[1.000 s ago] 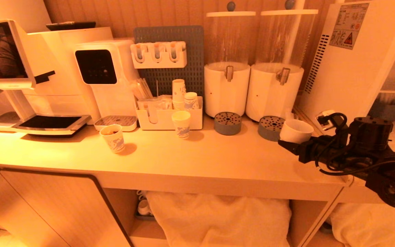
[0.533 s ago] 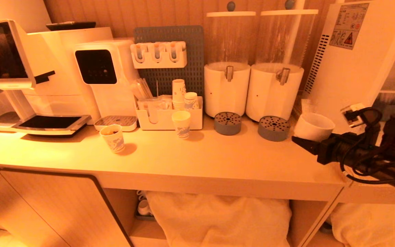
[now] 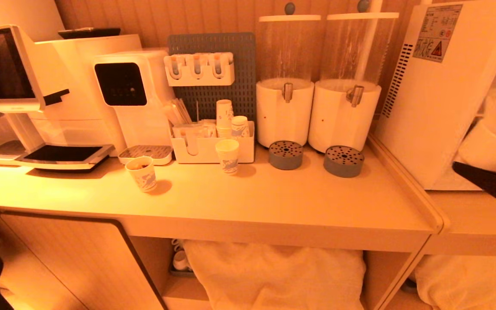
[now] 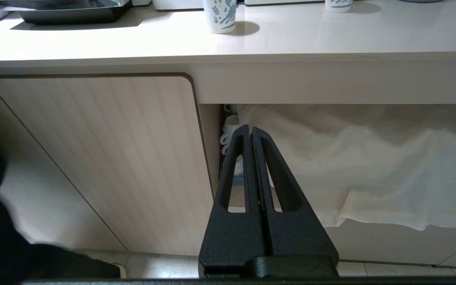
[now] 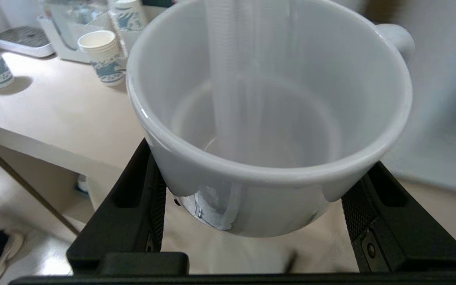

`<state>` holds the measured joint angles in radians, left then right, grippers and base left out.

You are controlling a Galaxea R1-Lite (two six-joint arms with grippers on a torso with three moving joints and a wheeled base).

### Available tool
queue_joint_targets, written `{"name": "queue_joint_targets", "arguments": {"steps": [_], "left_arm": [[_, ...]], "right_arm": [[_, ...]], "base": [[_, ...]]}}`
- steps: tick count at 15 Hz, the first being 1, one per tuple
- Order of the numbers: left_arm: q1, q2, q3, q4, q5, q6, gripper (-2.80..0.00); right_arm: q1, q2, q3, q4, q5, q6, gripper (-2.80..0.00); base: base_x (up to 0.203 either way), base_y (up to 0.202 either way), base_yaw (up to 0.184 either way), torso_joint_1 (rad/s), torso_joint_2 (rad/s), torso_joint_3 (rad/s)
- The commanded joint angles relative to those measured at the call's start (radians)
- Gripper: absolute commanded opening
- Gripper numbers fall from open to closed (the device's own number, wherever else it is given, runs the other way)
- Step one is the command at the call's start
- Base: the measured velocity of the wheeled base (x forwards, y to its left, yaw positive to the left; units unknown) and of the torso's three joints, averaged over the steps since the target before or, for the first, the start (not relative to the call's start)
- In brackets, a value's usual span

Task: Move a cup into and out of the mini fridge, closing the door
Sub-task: Put the ceramic cup in the freezer

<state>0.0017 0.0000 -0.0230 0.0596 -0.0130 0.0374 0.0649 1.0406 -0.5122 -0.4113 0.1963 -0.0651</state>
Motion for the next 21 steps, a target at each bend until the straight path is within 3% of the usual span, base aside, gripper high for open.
{"name": "queue_joint_targets", "arguments": {"steps": [1, 5, 8, 14, 16, 19, 20, 21], "left_arm": [[0.0, 0.0, 0.0, 0.0, -0.001, 0.001, -2.8], [0.001, 0.0, 0.0, 0.0, -0.001, -0.001, -2.8], [0.001, 0.0, 0.0, 0.0, -0.001, -0.004, -2.8], [0.0, 0.0, 0.0, 0.0, -0.002, -0.004, -2.8], [0.0, 0.0, 0.0, -0.001, -0.001, -0.004, -2.8], [0.0, 0.0, 0.0, -0.001, 0.0, -0.008, -2.8], [0.001, 0.0, 0.0, 0.0, -0.001, -0.005, -2.8], [0.001, 0.0, 0.0, -0.001, -0.001, -0.004, -2.8]], "right_arm": [[-0.002, -0.242, -0.009, 0.148, -0.02, -0.001, -2.8], [-0.004, -0.503, -0.084, 0.512, -0.148, 0.005, -2.8], [-0.005, -0.622, -0.097, 0.627, -0.208, 0.018, -2.8], [-0.052, -0.969, -0.002, 0.83, -0.215, 0.023, -2.8], [-0.06, -1.048, 0.112, 0.813, -0.29, 0.074, -2.8], [-0.064, -1.042, 0.39, 0.533, -0.35, 0.127, -2.8], [-0.065, -1.041, 0.461, 0.42, -0.338, 0.131, -2.8], [-0.066, -1.04, 0.492, 0.367, -0.265, 0.124, -2.8]], "base": [[0.0, 0.0, 0.0, 0.0, 0.0, 0.0], [0.0, 0.0, 0.0, 0.0, 0.0, 0.0], [0.0, 0.0, 0.0, 0.0, 0.0, 0.0], [0.0, 0.0, 0.0, 0.0, 0.0, 0.0], [0.0, 0.0, 0.0, 0.0, 0.0, 0.0], [0.0, 0.0, 0.0, 0.0, 0.0, 0.0], [0.0, 0.0, 0.0, 0.0, 0.0, 0.0], [0.0, 0.0, 0.0, 0.0, 0.0, 0.0]]}}
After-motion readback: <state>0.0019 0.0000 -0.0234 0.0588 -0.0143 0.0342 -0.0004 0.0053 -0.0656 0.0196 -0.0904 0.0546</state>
